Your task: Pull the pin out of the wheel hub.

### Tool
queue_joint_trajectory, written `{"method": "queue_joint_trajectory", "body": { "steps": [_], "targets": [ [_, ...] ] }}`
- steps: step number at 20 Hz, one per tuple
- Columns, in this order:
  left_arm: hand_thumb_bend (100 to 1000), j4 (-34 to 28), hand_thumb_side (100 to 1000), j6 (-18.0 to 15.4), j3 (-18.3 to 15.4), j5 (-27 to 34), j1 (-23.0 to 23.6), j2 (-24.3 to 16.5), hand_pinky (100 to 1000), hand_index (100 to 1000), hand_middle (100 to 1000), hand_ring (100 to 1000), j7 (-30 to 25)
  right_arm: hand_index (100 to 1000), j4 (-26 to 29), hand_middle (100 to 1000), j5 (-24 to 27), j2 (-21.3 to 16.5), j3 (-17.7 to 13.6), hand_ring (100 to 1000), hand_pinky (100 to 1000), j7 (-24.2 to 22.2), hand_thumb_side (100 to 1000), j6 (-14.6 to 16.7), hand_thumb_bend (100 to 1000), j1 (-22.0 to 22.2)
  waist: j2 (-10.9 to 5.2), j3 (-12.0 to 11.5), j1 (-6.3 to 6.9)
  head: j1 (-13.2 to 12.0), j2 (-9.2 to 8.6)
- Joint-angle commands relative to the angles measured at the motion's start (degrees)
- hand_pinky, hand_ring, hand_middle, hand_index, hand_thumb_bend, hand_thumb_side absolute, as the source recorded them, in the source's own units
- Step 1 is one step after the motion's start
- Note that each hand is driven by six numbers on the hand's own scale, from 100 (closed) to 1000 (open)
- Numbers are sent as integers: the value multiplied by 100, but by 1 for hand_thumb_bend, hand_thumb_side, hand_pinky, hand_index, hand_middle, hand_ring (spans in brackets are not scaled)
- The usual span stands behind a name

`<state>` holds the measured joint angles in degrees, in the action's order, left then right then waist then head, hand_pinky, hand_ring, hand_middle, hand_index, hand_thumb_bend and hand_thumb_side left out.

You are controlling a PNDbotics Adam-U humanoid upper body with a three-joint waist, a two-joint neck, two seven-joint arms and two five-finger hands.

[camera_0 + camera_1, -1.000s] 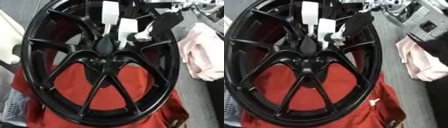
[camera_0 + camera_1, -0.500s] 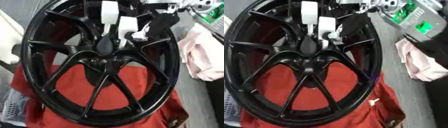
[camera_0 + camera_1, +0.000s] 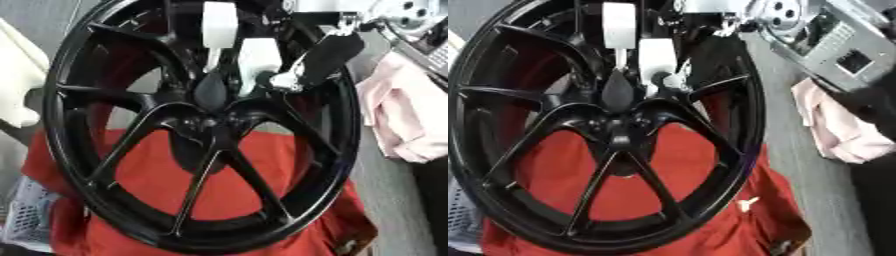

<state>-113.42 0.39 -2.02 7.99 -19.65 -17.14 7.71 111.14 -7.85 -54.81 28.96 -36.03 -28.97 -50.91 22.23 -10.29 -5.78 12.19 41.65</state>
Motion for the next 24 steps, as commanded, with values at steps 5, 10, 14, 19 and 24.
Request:
{"method": "queue_joint_trajectory", "body": {
  "steps": [5, 10, 14, 19, 24],
  "targets": [
    [105, -117, 821, 7, -23, 23, -45, -50, 837, 845, 622, 701, -17, 484, 326, 407, 611, -253, -207, 685, 745, 213, 125, -298, 100, -128, -142, 24, 29, 9, -23],
    [103, -117, 819, 14, -29, 9, -35, -50, 838, 844, 623, 702, -21, 456, 345, 377, 900, -331, -347, 667, 738, 362, 100, -261, 100, -227, -183, 59, 41, 2, -34],
    [101, -117, 816, 18, -47, -13, -22, -60, 839, 844, 623, 701, -12, 445, 345, 365, 1069, -468, -625, 657, 738, 480, 100, -116, 100, -318, -215, 115, 60, -22, -37],
    [100, -117, 815, 25, -65, -29, 1, -66, 839, 844, 623, 700, 16, 439, 345, 360, 1329, -805, -1179, 657, 740, 811, 100, 84, 100, -134, -235, 214, 106, -76, -53],
    [100, -117, 811, 15, -100, -46, -2, -58, 840, 844, 623, 700, 46, 438, 345, 359, 1545, -1395, -1917, 656, 741, 1457, 100, 279, 100, 745, -230, 312, 192, -160, -132]
  ]
}}
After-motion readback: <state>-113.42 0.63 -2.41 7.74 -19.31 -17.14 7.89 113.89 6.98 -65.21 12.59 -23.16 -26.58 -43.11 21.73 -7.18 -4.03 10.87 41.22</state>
